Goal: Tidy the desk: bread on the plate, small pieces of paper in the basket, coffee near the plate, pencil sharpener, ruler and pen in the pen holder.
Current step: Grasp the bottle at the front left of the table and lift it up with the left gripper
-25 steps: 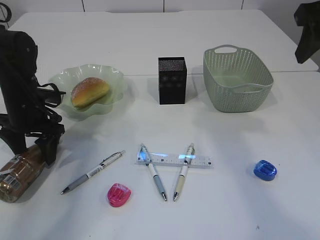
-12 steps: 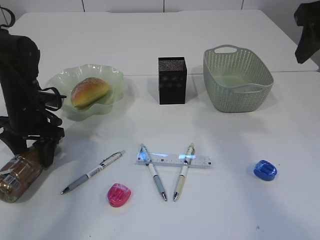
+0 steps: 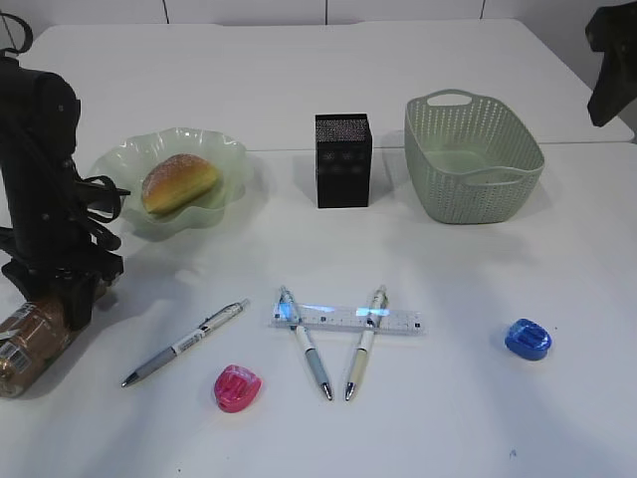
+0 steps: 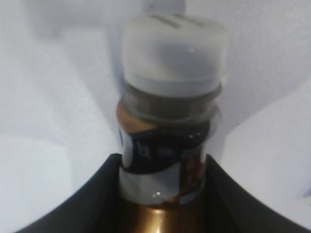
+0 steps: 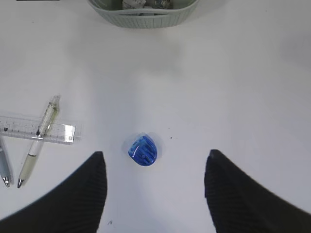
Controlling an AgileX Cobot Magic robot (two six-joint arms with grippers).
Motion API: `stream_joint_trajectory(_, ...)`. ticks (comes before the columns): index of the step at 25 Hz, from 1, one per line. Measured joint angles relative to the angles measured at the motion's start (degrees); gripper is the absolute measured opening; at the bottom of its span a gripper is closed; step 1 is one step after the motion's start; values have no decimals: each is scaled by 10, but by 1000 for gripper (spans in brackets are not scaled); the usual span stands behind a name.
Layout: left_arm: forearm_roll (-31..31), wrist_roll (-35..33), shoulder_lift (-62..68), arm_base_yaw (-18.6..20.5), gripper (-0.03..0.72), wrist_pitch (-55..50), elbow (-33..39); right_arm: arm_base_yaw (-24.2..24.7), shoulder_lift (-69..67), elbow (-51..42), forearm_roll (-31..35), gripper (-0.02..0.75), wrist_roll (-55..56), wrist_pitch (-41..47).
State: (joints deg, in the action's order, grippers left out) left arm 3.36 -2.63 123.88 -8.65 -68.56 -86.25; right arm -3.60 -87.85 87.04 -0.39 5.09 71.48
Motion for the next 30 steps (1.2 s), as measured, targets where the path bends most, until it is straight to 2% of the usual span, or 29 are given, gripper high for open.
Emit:
stream_joint_trajectory(6,-2,0,0,0,307,-3,0,0,0,0,0,501,0,0)
stream_joint_trajectory(14,-47,0,-35,0,305,6,0,0,0,0,0,500,0,0)
stream_joint_trajectory(21,-46,0,-109,0,305,26,0,0,0,0,0,500,0,0)
stream_joint_trajectory(30,-46,0,-222,0,305,105,12,0,0,0,0,499,0,0)
